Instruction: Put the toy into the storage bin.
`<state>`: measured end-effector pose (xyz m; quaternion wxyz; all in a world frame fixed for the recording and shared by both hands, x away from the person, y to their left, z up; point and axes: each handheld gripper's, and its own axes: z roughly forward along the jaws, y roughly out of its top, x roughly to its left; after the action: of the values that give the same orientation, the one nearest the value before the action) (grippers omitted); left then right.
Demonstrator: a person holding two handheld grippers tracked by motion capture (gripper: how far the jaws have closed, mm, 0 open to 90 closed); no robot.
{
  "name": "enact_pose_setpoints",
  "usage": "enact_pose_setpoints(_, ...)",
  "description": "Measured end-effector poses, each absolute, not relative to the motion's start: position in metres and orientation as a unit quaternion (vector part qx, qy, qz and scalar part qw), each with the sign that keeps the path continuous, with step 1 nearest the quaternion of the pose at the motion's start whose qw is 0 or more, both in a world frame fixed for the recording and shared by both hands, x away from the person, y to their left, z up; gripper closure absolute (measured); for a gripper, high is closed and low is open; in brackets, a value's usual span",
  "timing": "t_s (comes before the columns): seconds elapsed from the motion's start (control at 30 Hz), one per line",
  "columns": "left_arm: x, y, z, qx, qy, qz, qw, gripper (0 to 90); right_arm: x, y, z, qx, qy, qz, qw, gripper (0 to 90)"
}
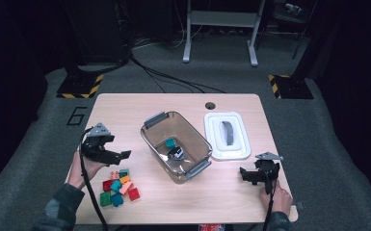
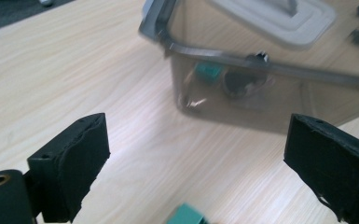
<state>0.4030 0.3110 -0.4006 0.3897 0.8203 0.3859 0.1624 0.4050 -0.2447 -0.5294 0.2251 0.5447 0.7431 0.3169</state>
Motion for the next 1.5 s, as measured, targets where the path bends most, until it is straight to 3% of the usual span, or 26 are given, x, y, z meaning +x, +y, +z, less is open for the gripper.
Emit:
enact_pose_setpoints(0.33,0.381,0.349,-0.450,0.806,0.446,0.148,0.360,4.1,0.405,-0.245,-0.529,0.545,0.743,0.317,0.225,0.0)
enact_pose_setpoints(0.73,0.356,0.373,-0.494,0.805,0.480,0.133,0.323,8.6,0.405,-0.245,-0.529,0.545,0.743,0.317,0.225,0.0)
enact_pose_setpoints(0.97,0.357,0.378,-0.504,0.800,0.493,0.126,0.317,12.2,0.405,-0.245,-0.529,0.545,0.743,0.317,0.225,0.0)
enact_pose_setpoints(1.2,0.363,0.390,-0.502,0.801,0.499,0.156,0.292,13.8,0.405,-0.245,-0.529,0.545,0.743,0.317,0.225,0.0)
enact_pose_setpoints(1.33,0.363,0.395,-0.496,0.782,0.514,0.158,0.316,14.0,0.405,-0.245,-0.529,0.545,0.743,0.317,0.225,0.0)
enact_pose_setpoints(1.5,0.358,0.385,-0.495,0.793,0.500,0.147,0.316,17.3,0.405,-0.245,-0.529,0.545,0.743,0.317,0.225,0.0)
